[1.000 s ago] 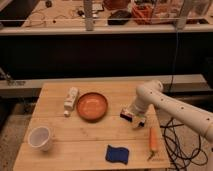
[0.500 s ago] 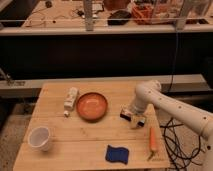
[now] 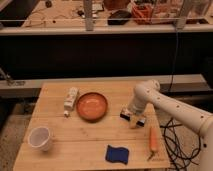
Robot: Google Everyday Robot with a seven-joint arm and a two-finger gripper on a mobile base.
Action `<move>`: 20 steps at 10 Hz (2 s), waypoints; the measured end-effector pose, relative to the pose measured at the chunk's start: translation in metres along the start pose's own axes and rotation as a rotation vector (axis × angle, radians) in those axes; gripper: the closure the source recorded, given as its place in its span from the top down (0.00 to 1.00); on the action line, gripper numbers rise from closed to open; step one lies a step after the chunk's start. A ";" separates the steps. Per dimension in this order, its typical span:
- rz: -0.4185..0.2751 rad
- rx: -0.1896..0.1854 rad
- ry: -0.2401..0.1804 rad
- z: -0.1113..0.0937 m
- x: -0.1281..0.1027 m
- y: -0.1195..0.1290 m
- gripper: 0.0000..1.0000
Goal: Place the eraser in the ceramic cup
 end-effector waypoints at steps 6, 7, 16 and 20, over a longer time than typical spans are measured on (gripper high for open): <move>0.002 -0.012 -0.002 0.003 -0.005 -0.003 0.49; 0.004 -0.014 -0.001 0.003 -0.004 -0.003 0.41; -0.040 -0.016 -0.035 -0.038 -0.014 -0.009 0.00; -0.081 -0.017 -0.055 -0.073 -0.026 -0.009 0.00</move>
